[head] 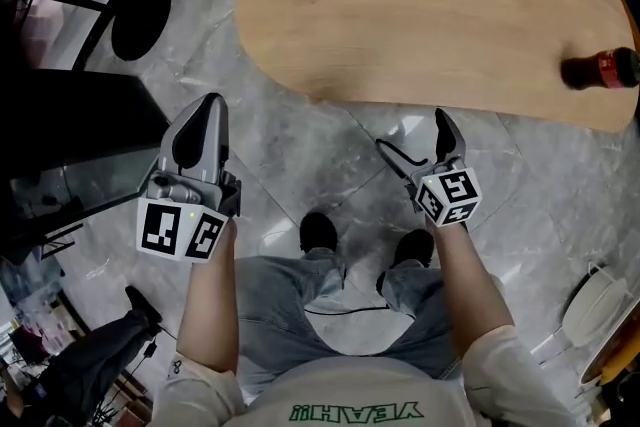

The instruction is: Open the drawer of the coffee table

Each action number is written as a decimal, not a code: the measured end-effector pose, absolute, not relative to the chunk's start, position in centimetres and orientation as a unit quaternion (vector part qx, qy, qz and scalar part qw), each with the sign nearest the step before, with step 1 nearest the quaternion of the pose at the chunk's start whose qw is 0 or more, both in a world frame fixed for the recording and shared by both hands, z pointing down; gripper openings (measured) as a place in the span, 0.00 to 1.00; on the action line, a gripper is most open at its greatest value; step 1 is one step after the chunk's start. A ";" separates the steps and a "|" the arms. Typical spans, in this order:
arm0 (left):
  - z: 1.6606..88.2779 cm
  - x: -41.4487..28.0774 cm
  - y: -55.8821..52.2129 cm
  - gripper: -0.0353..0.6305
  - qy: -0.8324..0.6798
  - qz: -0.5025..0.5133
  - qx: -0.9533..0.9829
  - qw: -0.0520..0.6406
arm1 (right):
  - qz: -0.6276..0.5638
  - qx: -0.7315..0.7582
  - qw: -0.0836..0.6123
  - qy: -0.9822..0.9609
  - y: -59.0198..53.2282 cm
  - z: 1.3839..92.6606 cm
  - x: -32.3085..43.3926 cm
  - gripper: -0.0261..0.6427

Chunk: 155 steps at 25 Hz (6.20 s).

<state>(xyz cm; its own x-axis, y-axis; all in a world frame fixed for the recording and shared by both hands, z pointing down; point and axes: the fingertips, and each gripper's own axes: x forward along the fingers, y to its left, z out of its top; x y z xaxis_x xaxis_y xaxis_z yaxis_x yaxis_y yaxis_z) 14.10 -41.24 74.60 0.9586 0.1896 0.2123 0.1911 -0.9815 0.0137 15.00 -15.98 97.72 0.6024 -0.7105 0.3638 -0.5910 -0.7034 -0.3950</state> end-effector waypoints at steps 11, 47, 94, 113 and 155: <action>76.3 14.0 -43.8 0.05 -0.096 -0.118 -0.988 0.036 | -0.132 -0.753 0.564 0.313 -14.9 100.2 19.9 0.85; 77.7 14.2 -42.6 0.05 -0.111 -0.121 -0.986 0.040 | -0.051 -0.681 0.631 0.367 -15.5 99.0 18.1 0.63; 70.9 12.9 -36.9 0.05 -0.157 -0.133 -0.979 -0.004 | -0.315 -0.676 0.538 0.392 -12.6 98.2 -3.1 0.58; 36.3 17.5 -35.5 0.05 -0.187 -0.045 -0.979 -0.062 | -0.030 -0.934 0.020 0.355 -11.3 36.5 18.1 0.50; 20.6 16.2 -32.9 0.05 -0.163 0.005 -0.986 -0.042 | 0.021 -0.980 -0.038 0.196 1.6 20.5 18.4 0.04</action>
